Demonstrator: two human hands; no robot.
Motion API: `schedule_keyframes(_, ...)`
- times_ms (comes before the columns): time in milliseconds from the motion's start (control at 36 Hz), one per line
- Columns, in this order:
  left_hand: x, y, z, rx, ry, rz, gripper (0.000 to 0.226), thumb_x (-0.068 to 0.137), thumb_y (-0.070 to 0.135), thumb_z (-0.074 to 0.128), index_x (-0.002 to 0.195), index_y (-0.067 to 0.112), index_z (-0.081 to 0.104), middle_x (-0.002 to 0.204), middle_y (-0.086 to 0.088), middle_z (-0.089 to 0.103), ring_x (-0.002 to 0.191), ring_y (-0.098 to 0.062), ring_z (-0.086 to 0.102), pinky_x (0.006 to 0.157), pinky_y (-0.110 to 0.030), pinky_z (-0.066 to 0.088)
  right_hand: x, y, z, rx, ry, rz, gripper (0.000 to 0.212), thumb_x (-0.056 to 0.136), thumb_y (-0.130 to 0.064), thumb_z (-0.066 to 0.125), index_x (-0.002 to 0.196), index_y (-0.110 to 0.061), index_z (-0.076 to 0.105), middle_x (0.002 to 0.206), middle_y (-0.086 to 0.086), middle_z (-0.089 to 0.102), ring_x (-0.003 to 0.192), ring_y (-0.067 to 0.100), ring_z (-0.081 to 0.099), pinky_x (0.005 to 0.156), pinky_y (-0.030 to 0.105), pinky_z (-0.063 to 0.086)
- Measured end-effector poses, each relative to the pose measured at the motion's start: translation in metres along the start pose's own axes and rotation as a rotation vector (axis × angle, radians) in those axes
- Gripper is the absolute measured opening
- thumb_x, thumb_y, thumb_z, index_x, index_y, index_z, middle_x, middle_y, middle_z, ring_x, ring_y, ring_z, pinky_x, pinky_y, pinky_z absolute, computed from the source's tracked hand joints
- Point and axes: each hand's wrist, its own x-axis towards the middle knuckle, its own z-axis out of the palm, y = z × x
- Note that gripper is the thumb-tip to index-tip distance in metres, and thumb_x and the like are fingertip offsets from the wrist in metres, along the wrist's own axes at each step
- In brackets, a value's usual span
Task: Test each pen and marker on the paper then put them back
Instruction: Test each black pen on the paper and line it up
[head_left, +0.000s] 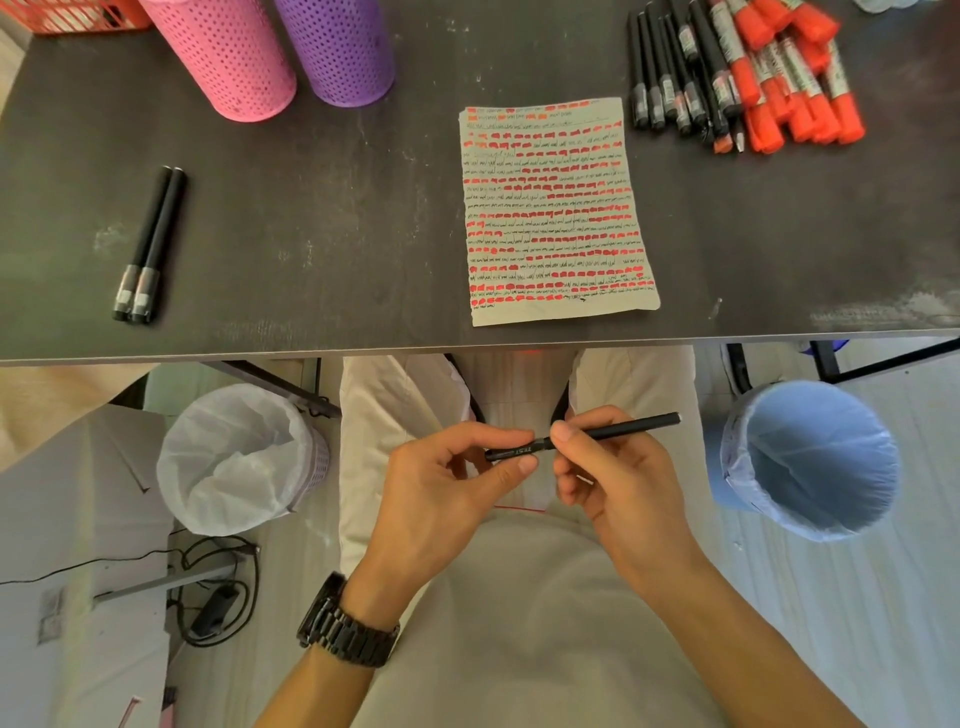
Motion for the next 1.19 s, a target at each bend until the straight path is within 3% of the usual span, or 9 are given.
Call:
schedule_keyframes(83, 0.003, 0.004, -0.002, -0.002, -0.003, 0.019, 0.026, 0.069, 0.039, 0.080, 0.093, 0.049, 0.077, 0.082, 0.014, 0.075, 0.063, 0.000, 0.054, 0.061, -0.011, 0.043, -0.001, -0.003, 0.001, 0.027, -0.024, -0.017, 0.017, 0.074, -0.028, 0.077, 0.079, -0.014, 0.071, 0.065, 0.010, 0.063, 0.056, 0.017, 0.056, 0.052, 0.025, 0.048)
schedule_keyframes(222, 0.007, 0.006, -0.004, 0.029, -0.017, 0.023, 0.026, 0.069, 0.043, 0.080, 0.093, 0.050, 0.076, 0.081, 0.010, 0.076, 0.067, -0.019, 0.058, 0.063, -0.026, 0.048, 0.000, -0.004, 0.000, 0.020, -0.035, -0.018, 0.015, 0.076, -0.028, 0.076, 0.080, -0.015, 0.072, 0.065, 0.009, 0.064, 0.056, 0.017, 0.057, 0.053, 0.025, 0.048)
schedule_keyframes(444, 0.008, 0.009, -0.007, 0.196, -0.031, 0.115, 0.019, 0.078, 0.046, 0.073, 0.097, 0.048, 0.074, 0.088, 0.025, 0.073, 0.074, -0.004, 0.063, 0.067, -0.010, 0.044, 0.007, -0.010, 0.001, -0.105, 0.004, -0.080, 0.020, 0.081, -0.030, 0.079, 0.085, -0.012, 0.073, 0.067, 0.010, 0.067, 0.059, 0.018, 0.062, 0.055, 0.024, 0.051)
schedule_keyframes(528, 0.011, 0.013, -0.013, 0.323, -0.044, 0.163, 0.018, 0.086, 0.038, 0.075, 0.101, 0.048, 0.071, 0.092, 0.030, 0.070, 0.084, 0.001, 0.064, 0.073, -0.007, 0.041, 0.008, -0.011, 0.007, -0.190, 0.025, -0.154, 0.012, 0.082, -0.031, 0.075, 0.083, -0.019, 0.073, 0.067, 0.009, 0.069, 0.061, 0.017, 0.065, 0.056, 0.022, 0.053)
schedule_keyframes(639, 0.014, 0.022, -0.026, 0.489, -0.015, 0.213, 0.025, 0.086, 0.054, 0.063, 0.109, 0.044, 0.070, 0.098, 0.027, 0.070, 0.096, 0.000, 0.063, 0.077, -0.007, 0.041, 0.008, -0.018, 0.017, -0.313, -0.028, -0.254, 0.006, 0.081, -0.035, 0.072, 0.084, -0.030, 0.072, 0.072, 0.006, 0.072, 0.065, 0.014, 0.068, 0.060, 0.019, 0.054)
schedule_keyframes(750, 0.018, 0.036, -0.050, 0.483, 0.128, 0.354, 0.014, 0.086, 0.040, 0.071, 0.098, 0.036, 0.077, 0.101, 0.022, 0.069, 0.096, -0.001, 0.065, 0.080, -0.011, 0.045, 0.014, -0.033, 0.032, -0.376, -0.107, -0.367, 0.023, 0.071, -0.043, 0.075, 0.093, -0.038, 0.073, 0.082, 0.000, 0.076, 0.071, 0.014, 0.071, 0.066, 0.022, 0.056)
schedule_keyframes(889, 0.030, 0.062, -0.121, 0.407, 0.546, 0.410, 0.008, 0.087, 0.039, 0.076, 0.095, 0.040, 0.074, 0.097, 0.016, 0.071, 0.086, -0.005, 0.068, 0.073, -0.008, 0.046, 0.028, -0.054, 0.054, -0.629, -0.194, -0.643, 0.022, 0.081, -0.046, 0.069, 0.101, -0.040, 0.066, 0.089, -0.015, 0.073, 0.076, 0.005, 0.067, 0.065, 0.005, 0.045)
schedule_keyframes(1028, 0.052, 0.063, -0.207, 0.409, 0.842, 0.203, 0.005, 0.088, 0.041, 0.074, 0.092, 0.044, 0.072, 0.086, 0.021, 0.072, 0.082, 0.005, 0.065, 0.069, -0.011, 0.049, 0.054, -0.064, 0.085, -0.862, -0.196, -0.856, 0.026, 0.088, -0.052, 0.058, 0.108, -0.036, 0.061, 0.109, -0.027, 0.059, 0.102, -0.005, 0.056, 0.087, 0.005, 0.038)
schedule_keyframes(1194, 0.071, 0.038, -0.254, 0.642, 0.862, -0.040, 0.007, 0.089, 0.040, 0.073, 0.088, 0.045, 0.067, 0.083, 0.021, 0.068, 0.079, 0.004, 0.062, 0.067, -0.020, 0.045, 0.083, -0.056, 0.125, -1.055, -0.210, -0.966, 0.040, 0.090, -0.049, 0.057, 0.121, -0.024, 0.058, 0.125, -0.013, 0.054, 0.118, 0.010, 0.049, 0.102, 0.011, 0.032)
